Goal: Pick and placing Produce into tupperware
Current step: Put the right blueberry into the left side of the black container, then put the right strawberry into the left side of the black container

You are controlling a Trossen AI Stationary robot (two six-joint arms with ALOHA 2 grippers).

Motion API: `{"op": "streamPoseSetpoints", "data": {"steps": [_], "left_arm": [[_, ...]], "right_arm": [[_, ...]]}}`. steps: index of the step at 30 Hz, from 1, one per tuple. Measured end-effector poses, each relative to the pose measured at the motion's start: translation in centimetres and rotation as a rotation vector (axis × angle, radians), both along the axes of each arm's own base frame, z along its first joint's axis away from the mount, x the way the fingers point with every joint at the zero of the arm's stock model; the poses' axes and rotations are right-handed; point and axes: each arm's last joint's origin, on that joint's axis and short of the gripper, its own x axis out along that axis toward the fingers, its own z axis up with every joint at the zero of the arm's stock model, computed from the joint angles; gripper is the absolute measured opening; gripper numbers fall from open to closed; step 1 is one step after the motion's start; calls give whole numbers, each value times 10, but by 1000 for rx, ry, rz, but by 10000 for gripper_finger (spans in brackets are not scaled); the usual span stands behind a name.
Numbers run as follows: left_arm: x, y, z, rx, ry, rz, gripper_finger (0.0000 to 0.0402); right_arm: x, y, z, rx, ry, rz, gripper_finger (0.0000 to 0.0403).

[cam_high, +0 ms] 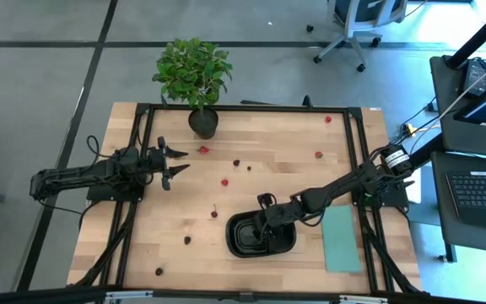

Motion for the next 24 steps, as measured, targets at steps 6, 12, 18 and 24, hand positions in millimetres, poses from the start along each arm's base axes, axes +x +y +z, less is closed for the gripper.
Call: {"op": "streamPoseSetpoints", "data": {"steps": [6,12,18,24], "left_arm": [[0,0,0,0,0,0,186],[0,0,0,0,0,0,186],[0,0,0,0,0,0,186],[0,0,0,0,0,0,186]], "right_arm": [[0,0,0,-26,-8,21,89],[0,0,0,-35,-11,31,94],[-1,0,1,-37,-6,31,95],[-16,-7,33,-23,-6,11,95]]}}
